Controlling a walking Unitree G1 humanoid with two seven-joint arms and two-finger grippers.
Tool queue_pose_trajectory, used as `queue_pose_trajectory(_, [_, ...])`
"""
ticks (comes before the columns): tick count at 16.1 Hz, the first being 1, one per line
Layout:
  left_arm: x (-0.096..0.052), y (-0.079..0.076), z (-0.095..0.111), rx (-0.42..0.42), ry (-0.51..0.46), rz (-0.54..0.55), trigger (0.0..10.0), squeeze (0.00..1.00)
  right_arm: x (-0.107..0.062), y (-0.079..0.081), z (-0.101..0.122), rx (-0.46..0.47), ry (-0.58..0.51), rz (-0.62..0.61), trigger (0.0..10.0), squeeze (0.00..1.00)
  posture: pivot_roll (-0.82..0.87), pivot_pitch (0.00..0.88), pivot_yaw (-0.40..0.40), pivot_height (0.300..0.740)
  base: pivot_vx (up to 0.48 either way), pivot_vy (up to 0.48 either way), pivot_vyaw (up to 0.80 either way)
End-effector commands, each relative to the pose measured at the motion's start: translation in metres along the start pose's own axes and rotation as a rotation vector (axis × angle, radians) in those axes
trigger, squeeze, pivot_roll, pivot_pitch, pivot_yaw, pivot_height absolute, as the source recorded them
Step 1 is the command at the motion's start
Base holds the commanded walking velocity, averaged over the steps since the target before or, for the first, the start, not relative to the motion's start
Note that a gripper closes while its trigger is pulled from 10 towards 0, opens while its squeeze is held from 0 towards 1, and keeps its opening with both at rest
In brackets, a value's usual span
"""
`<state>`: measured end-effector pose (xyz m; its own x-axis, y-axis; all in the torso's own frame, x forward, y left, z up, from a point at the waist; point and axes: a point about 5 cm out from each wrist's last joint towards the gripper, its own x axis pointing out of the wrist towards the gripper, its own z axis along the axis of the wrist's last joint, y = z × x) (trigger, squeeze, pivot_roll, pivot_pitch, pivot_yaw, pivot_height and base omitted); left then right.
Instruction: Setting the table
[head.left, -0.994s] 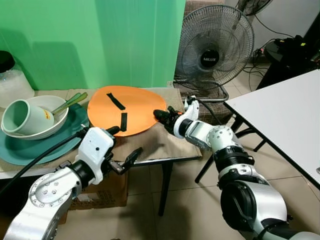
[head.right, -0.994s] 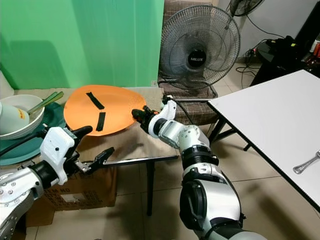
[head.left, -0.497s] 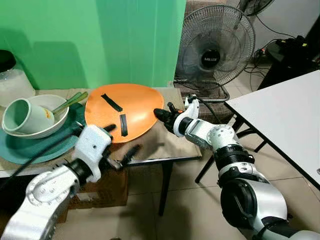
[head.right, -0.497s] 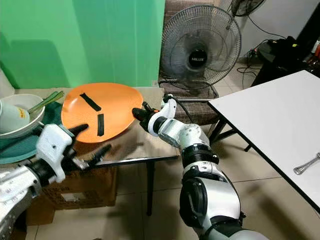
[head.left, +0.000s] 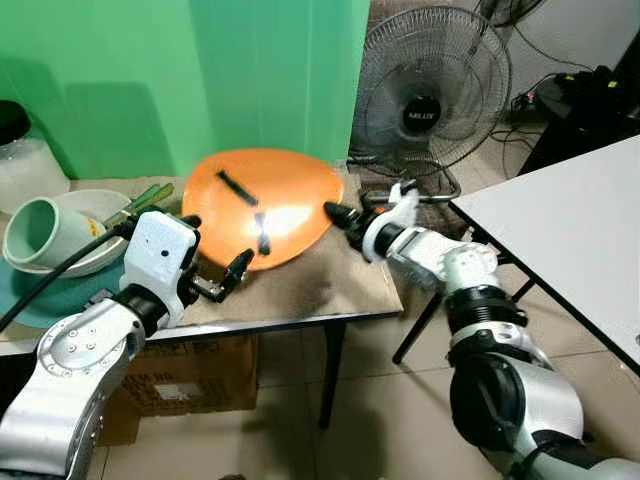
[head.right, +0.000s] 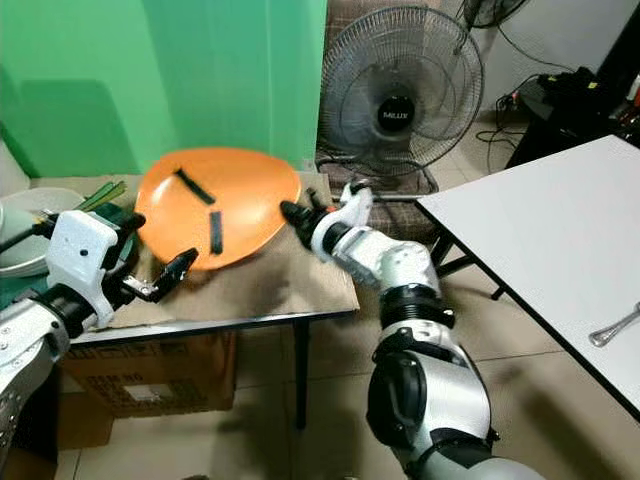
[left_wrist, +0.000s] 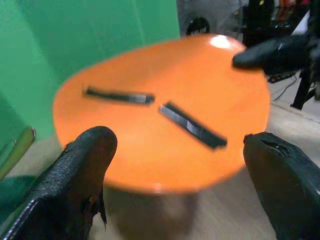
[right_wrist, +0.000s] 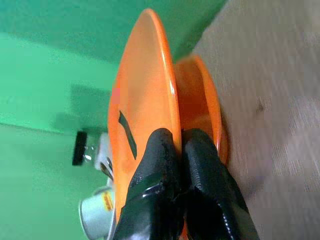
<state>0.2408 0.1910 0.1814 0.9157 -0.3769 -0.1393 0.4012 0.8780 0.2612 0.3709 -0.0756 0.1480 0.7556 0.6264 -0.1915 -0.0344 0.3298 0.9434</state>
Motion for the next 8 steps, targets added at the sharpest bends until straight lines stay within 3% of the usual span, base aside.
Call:
queue_pose_trajectory(1, [0.002,0.007,0.003,0.021,-0.021,0.063,10.0,0.00,-0.007,0.010,0.013,0.019,-0.045,0.060,0.0,0.00,-0.01,0.000,-0.020,0.740,0.000,0.000,0.00])
queue_pose_trajectory(2, [0.002,0.009,0.003,0.026,-0.028,0.081,10.0,0.00,-0.009,0.010,0.015,0.023,-0.048,0.065,0.0,0.00,-0.01,0.000,-0.020,0.740,0.000,0.000,0.00])
queue_pose_trajectory(5, [0.005,0.032,0.019,-0.100,-0.165,0.245,10.0,0.00,-0.024,0.014,0.027,0.017,-0.075,0.115,0.0,0.00,0.00,0.000,-0.018,0.740,0.000,0.000,0.00])
queue_pose_trajectory(6, [0.005,0.034,0.023,-0.169,-0.195,0.250,10.0,0.00,-0.031,0.015,0.030,-0.003,-0.083,0.140,0.0,0.00,0.00,0.000,-0.021,0.740,0.000,0.000,0.00])
queue_pose_trajectory(7, [0.006,0.034,0.027,-0.314,-0.236,0.213,10.0,0.00,-0.040,0.019,0.035,-0.036,-0.097,0.193,0.0,0.00,0.00,0.000,-0.022,0.740,0.000,0.000,0.00])
queue_pose_trajectory(8, [0.006,0.033,0.028,-0.378,-0.251,0.183,10.0,0.00,-0.044,0.021,0.036,-0.048,-0.102,0.216,0.0,0.00,0.00,0.000,-0.022,0.740,0.000,0.000,0.00])
